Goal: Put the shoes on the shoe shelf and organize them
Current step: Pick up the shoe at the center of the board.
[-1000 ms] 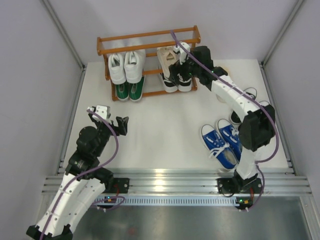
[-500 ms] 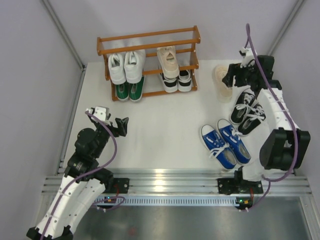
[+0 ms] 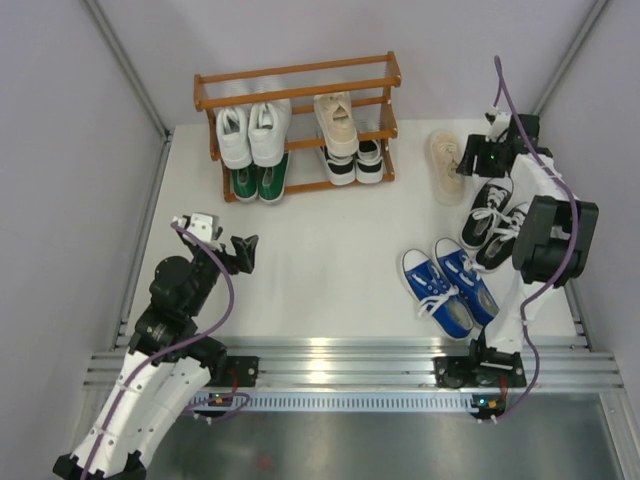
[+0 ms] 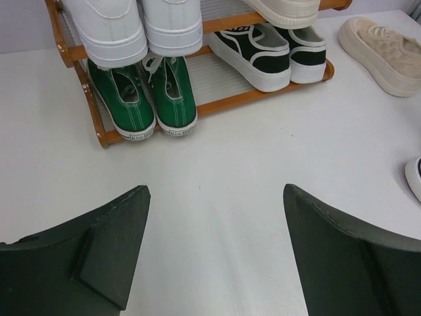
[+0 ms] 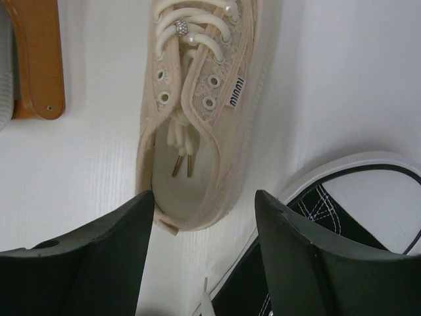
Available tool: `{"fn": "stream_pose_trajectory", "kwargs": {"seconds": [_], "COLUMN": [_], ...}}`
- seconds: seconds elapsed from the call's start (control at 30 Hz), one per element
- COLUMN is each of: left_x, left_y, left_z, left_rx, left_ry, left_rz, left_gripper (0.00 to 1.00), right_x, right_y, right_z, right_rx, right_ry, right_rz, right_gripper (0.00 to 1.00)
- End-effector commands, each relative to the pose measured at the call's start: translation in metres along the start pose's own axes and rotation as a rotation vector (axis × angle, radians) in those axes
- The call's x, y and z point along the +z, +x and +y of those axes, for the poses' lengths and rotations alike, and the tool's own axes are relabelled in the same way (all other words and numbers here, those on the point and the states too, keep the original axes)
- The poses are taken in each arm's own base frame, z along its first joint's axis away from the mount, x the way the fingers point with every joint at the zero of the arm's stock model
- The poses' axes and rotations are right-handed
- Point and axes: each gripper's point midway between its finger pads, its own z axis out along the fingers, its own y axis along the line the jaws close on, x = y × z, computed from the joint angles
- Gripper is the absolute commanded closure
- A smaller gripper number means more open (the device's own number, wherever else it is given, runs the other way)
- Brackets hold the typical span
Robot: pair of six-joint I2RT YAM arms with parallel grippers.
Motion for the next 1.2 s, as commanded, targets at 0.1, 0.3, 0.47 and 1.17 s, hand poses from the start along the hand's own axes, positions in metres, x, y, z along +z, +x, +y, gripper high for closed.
{"fn": "stream_pose_trajectory", "kwargs": {"seconds": [0.1,0.3,0.47,1.17], "left_x": [0.002,0.003,0.005,0.011], "left_y": [-0.005,-0.003,-0.002,0.003], "left_z": [-0.004,-0.009,-0.016,-0.178], "left_rx": [-0.006,-0.007,-0.023,-0.617], "left_ry": [0.020,0.049,0.085,0.780], "left_rz": [-0.020,-0.011,-0.004,0.102], "left_gripper": [0.12,0.12,0.11,0.05], "right_x": [0.026,0.051,0.032,-0.211], "right_y": [-0.012,-0.006,-0.017,0.081], "right_z": [-0.008,0.000,0.000,0.200], "right_rx": [-0.019,-0.049,-0.052,-0.564], "right_ry": [0.033,0.033,0.042,-0.680], "right_rz": [0.004,0.047,-0.015,-0.153], "right_gripper": [0.38,0.58,1.00,1.00]}}
